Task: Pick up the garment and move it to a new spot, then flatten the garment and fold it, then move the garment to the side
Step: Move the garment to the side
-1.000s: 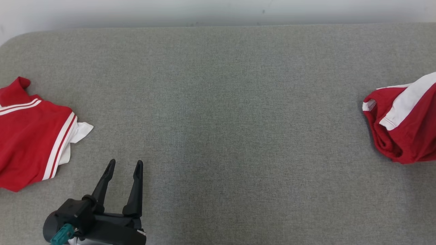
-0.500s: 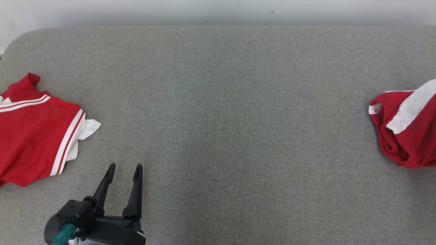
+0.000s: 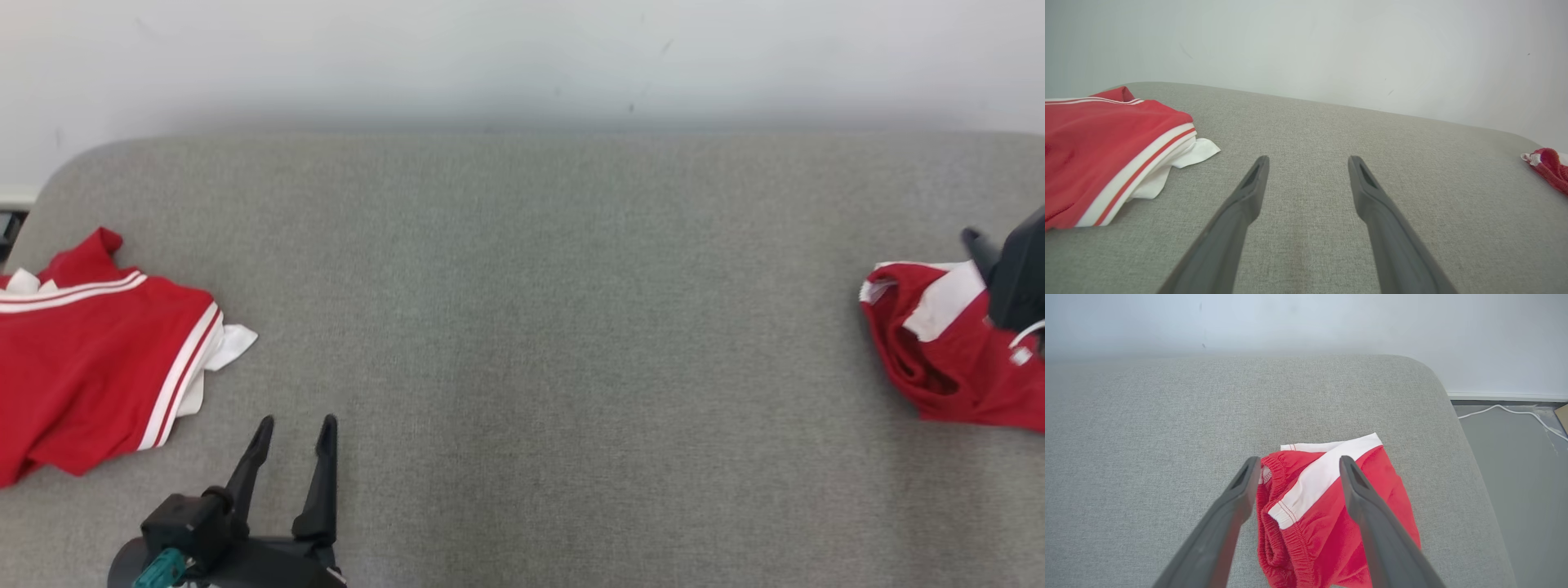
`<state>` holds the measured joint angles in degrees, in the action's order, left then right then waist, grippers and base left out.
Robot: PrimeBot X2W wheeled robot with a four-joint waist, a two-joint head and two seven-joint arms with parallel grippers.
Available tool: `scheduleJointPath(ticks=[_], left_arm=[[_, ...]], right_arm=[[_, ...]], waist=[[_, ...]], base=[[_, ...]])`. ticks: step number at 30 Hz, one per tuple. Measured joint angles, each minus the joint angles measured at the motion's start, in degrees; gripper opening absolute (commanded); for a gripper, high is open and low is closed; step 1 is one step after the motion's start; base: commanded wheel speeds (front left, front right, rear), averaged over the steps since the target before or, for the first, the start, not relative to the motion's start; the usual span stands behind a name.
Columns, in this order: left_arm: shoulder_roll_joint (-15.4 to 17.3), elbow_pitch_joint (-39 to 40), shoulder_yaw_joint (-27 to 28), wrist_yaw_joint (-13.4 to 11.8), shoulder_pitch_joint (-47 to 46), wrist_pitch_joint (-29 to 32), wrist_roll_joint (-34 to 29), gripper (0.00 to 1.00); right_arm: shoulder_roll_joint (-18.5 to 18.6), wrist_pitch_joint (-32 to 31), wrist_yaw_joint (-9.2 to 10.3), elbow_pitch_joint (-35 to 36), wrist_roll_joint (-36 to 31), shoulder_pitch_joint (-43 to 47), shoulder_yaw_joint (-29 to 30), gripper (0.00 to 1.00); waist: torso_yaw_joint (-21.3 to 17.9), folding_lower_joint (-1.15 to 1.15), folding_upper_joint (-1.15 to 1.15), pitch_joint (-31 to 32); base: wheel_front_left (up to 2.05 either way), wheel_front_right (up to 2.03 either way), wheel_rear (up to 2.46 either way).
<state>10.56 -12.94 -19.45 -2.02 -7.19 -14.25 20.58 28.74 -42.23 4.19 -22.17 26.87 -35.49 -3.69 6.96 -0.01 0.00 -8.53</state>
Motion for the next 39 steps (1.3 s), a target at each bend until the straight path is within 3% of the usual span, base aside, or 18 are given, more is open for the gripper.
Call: scheduleJointPath(ticks=[6, 15, 24, 29, 39], left_arm=[[0.14, -0.14, 0.92, -0.62, 1.88, 0.0, 0.07, 1.0], [0.9, 1.51, 3.65, -2.18, 5.61, -0.1, 0.76, 1.0], [1.94, 2.92, 5.77, -3.08, 6.94, -0.16, 1.13, 1.0], [2.53, 3.61, 6.3, -3.54, 8.84, -0.16, 1.03, 1.0], [2.07, 7.23, 8.44, -4.37, 11.67, -0.18, 0.53, 1.0]], right_arm=[[-3.5, 6.59, -1.18, 3.94, 2.91, 6.87, 1.69, 1.0], [-10.7, 18.73, -1.19, 13.72, 5.23, 13.66, 3.57, 1.0], [-16.26, 29.02, -0.65, 18.08, 5.44, 21.19, 5.16, 1.0], [-16.79, 32.96, -1.69, 19.72, 4.61, 25.09, 3.37, 1.0], [-19.15, 43.35, -1.88, 24.43, -1.4, 29.78, 0.13, 1.0]], waist=[[-0.83, -0.01, 0.0, 3.05], [-1.89, -0.01, -0.01, 6.91], [-3.08, 0.0, 0.0, 8.56], [-3.66, 0.0, 0.0, 9.47], [-5.03, 0.0, 0.0, 10.24]], base=[[0.0, 0.0, 0.0], [0.0, 0.0, 0.0], [0.0, 0.0, 0.0], [0.0, 0.0, 0.0], [0.0, 0.0, 0.0]])
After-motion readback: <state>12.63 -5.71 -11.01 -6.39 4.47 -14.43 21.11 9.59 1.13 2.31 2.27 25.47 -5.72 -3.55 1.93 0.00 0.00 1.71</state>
